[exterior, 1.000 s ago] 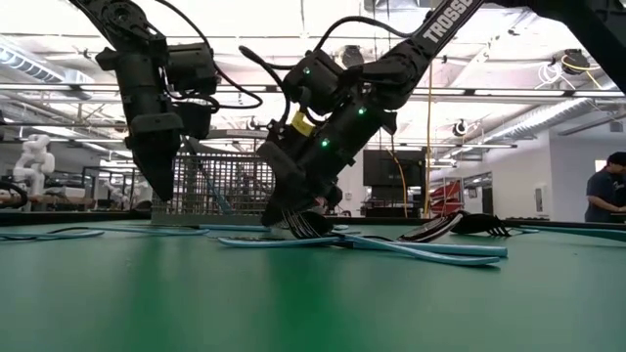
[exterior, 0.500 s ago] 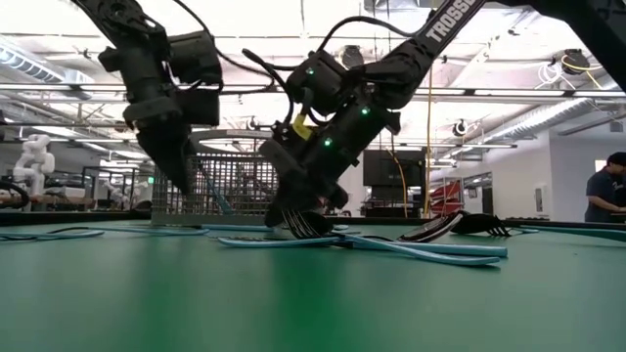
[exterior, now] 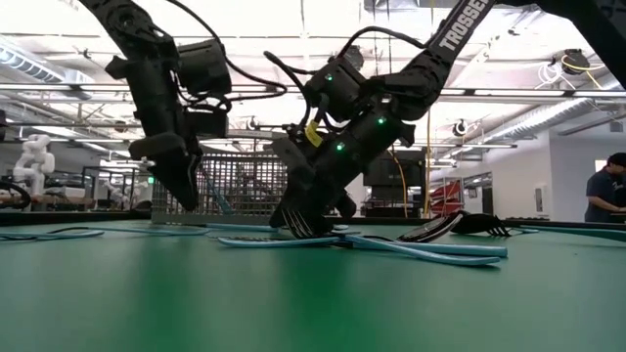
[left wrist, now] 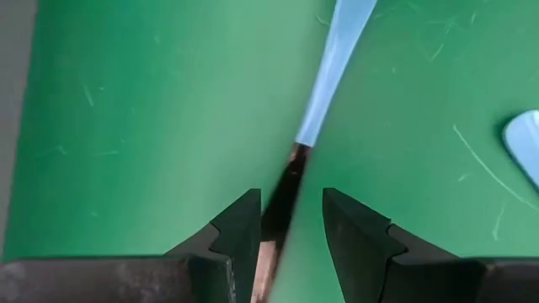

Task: Sort silverware
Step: Put the table knife into the silverware rack

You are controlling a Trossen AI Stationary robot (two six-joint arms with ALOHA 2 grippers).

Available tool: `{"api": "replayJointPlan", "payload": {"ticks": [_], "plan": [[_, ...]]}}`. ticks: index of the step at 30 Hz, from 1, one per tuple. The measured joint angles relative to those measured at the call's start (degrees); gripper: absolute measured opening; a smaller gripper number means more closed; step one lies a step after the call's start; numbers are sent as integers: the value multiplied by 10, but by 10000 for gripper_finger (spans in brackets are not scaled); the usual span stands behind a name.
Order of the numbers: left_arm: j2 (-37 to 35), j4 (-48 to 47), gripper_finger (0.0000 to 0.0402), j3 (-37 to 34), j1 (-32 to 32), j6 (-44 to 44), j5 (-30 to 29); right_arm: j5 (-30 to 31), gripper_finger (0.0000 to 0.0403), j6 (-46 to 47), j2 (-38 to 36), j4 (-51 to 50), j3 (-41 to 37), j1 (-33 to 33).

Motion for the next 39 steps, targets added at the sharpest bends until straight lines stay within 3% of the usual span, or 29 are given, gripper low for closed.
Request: {"api": "replayJointPlan", "payload": {"ticks": [11,26,39], "plan": [[8,0,132,25,-2,41,0,0,0,17,-1,-24,0,1],[95,-2,132,45,-2,63,17,-6,0,17,-1,-35,0,3],[108,8,132,47,38,64,96,-3,0,6,-1,-32,-1,3]]}}
